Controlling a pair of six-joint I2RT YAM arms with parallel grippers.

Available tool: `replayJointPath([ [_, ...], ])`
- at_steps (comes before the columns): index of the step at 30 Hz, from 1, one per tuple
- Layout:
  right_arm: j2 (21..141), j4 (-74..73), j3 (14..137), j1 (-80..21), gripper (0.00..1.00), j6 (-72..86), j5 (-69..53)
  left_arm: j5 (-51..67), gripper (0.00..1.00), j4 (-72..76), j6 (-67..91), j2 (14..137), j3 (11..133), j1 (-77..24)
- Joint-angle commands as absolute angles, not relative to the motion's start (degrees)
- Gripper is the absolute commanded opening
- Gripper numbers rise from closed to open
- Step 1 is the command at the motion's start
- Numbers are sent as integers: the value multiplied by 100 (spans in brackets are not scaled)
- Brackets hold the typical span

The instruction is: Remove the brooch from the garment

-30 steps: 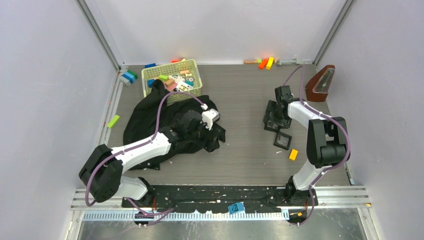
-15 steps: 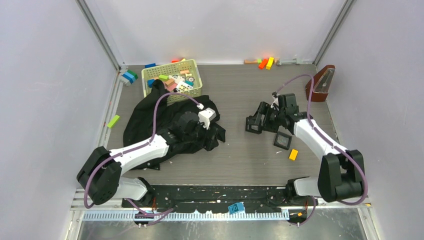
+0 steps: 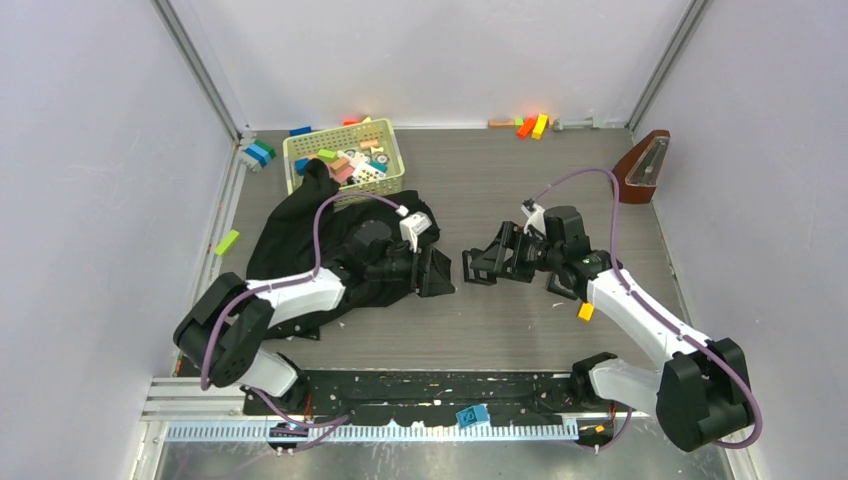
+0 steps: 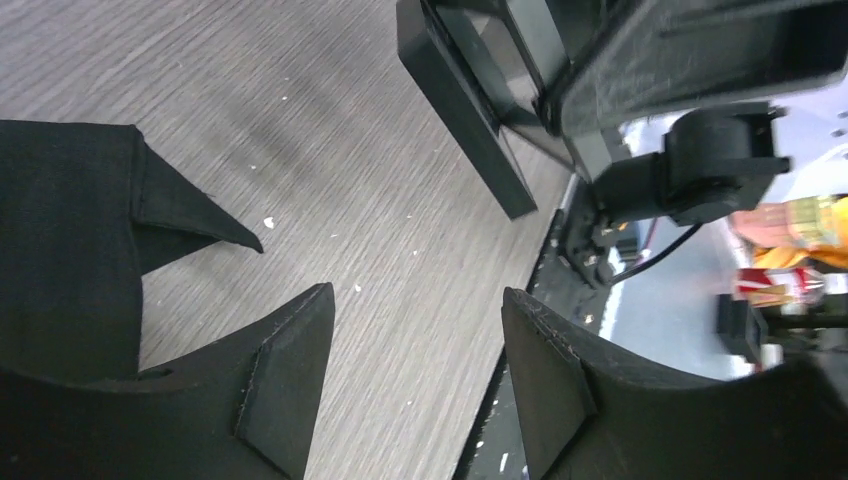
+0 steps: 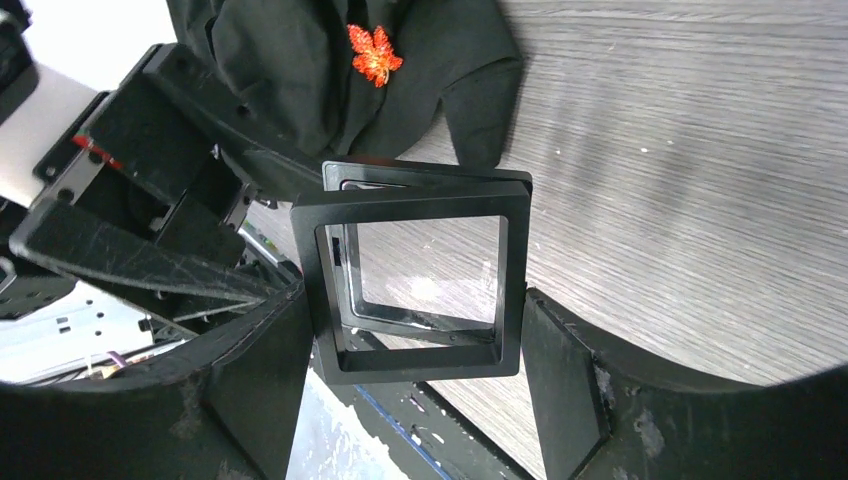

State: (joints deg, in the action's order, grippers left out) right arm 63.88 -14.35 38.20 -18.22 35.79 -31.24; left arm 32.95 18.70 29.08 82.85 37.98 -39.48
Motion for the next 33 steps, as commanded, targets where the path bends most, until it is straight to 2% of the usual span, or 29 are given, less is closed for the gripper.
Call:
replayJointPath([
  [1,6280,-953,3752,-2117,56,3791,-3163,4297,63,3558,3915,8559,3586,-3659],
  [9,6358,-812,3662,-2388,54,3842,-2996,4811,61,4810,4743,8965,3353,-3294],
  [16,6369,-769,3625,-2596,53,3845,-2938,4940,61,4840,4865,9238,3462,-3248],
  [22,6317,-768,3655,-2810,53,3828,-2936,5030,54,4563,4838,9532,3664,-3246],
  [28,6162,-818,3665,-2856,55,3815,-2874,5133,31,4404,4737,9603,3752,-3251],
  [32,6203,-810,3651,-2872,55,3805,-2932,5267,33,4526,4867,9734,3810,-3252],
  [33,6213,-796,3637,-2882,55,3810,-2938,5295,37,4619,4929,9778,3805,-3252],
])
